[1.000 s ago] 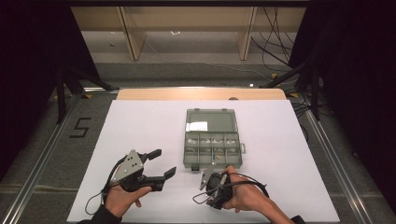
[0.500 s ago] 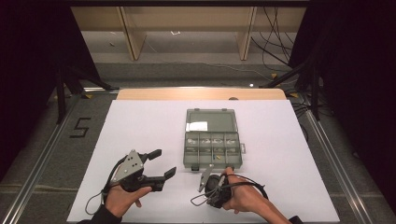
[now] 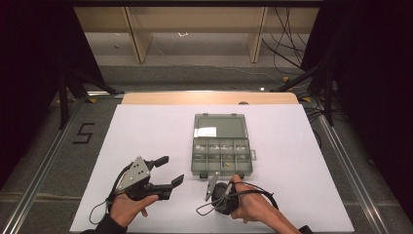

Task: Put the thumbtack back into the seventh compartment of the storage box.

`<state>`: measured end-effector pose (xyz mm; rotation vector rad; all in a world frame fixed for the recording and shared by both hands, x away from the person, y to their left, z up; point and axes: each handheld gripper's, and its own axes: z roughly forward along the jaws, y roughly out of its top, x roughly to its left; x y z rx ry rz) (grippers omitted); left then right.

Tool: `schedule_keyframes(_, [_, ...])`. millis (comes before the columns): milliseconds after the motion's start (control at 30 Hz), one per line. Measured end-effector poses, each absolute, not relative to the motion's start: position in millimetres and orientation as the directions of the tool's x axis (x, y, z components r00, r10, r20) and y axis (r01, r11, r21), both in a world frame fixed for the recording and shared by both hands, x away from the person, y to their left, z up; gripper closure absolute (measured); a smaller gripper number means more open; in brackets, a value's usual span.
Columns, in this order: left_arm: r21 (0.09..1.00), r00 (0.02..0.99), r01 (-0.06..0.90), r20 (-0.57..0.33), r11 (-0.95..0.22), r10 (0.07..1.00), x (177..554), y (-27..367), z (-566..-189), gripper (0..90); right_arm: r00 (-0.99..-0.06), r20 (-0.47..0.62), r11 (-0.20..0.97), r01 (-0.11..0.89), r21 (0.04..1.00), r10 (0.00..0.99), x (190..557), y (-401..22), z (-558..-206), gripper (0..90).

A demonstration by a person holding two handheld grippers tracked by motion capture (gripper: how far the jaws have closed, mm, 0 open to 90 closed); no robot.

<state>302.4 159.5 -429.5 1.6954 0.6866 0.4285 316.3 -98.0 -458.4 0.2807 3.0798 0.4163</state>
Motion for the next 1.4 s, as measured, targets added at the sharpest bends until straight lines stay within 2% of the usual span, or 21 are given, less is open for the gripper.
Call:
schedule_keyframes(733, [0.971, 0.761, 0.205, -0.082, -0.119, 0.643, 303.1, 159.5, -429.8, 21.2, -0.979, 0.000, 0.925, 0.192, 0.327, 0.203, 325.0, -108.6, -442.8, 82.9])
schedule_keyframes(1400, [0.971, 0.756, 0.211, -0.090, -0.111, 0.648, 302.8, 159.3, -429.8, 21.2, -0.959, -0.024, 0.885, 0.250, 0.392, 0.282, 340.1, -132.2, -418.9, 82.9])
